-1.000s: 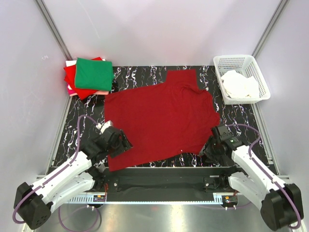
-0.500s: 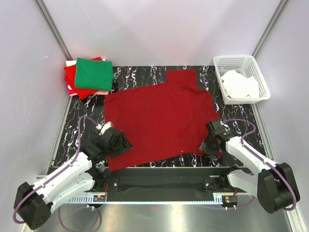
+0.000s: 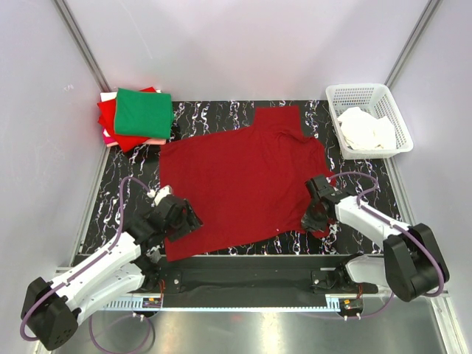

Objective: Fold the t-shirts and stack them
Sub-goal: Flatten the tshirt out, then fold the tshirt

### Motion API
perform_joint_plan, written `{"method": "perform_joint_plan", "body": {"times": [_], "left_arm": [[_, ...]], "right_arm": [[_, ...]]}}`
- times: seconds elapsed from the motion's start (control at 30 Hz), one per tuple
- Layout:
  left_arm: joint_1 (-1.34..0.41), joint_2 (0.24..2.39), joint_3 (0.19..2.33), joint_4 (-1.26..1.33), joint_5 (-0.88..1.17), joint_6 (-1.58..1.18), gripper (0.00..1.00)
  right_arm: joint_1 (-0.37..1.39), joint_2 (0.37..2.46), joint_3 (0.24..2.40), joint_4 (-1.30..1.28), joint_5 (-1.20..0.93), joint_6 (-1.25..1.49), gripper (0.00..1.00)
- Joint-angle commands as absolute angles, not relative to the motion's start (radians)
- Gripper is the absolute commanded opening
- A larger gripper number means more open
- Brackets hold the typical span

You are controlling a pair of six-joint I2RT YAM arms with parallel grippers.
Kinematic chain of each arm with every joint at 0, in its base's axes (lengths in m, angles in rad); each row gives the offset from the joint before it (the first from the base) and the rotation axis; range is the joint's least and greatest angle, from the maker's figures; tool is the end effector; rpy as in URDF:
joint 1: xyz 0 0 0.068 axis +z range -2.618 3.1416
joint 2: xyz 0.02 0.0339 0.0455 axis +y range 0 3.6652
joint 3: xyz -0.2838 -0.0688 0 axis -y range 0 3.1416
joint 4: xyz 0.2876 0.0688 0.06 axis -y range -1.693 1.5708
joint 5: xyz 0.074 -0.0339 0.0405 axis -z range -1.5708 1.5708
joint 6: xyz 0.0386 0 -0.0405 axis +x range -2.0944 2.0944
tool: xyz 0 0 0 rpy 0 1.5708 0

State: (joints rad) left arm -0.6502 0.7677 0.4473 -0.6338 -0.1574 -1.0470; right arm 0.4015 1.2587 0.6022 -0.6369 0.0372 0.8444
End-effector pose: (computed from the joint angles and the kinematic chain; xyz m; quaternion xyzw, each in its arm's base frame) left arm 0.1410 -0.0996 0.1855 -0.2106 0.9266 -0.1775 0.2562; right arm 0.2105 0.0878 0.1473 0.2200 0.9655 0.0657 0.1230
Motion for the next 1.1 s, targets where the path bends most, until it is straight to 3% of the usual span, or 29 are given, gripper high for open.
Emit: {"method": "perform_joint_plan", "body": {"times": [0.0,0.3,0.47,0.5,0.6,0.67,0.73,0.87,1.0,1.07], "left_arm": [[-0.655,0.764,0.437,-0.598,-0.181,-1.032,0.72],[-0.655,0.782,0.443,-0.583,-0.173,-1.029,0.72],[-0.655,0.762,0.443,-0.600,-0.172,-1.028,0.72],[-0.655,0.758,0.443,-0.603,-0.173,-1.028,0.72],[-0.655,0.742,0.445,-0.618,-0.178,-1.028,0.72],[-0.655,0.735,0.448,-0.624,-0.181,-1.028,0.72],[-0.655,0.735,0.446,-0.621,-0.181,-1.028,0.72],[-0.655,0.756,0.439,-0.583,-0.166,-1.025,0.72],[-0.655,0.788,0.434,-0.558,-0.150,-1.023,0.71],[-0.655,0.795,0.430,-0.546,-0.149,-1.023,0.71]], "right_arm": [[0.413,1.183,0.615,-0.661,0.043,0.836,0.00],[0.413,0.999,0.721,-0.923,-0.217,0.804,0.00],[0.413,0.953,0.724,-0.971,-0.368,0.798,0.11],[0.413,0.943,0.736,-0.971,-0.409,0.804,0.14],[0.414,0.928,0.771,-1.002,-0.477,0.815,0.42],[0.411,0.919,0.828,-1.067,-0.480,0.795,0.56],[0.413,0.905,0.876,-1.112,-0.439,0.782,0.62],[0.413,0.871,0.825,-1.128,-0.365,0.788,0.61],[0.439,0.839,0.698,-1.074,-0.270,0.824,0.48],[0.462,0.847,0.666,-1.043,-0.249,0.833,0.46]]}}
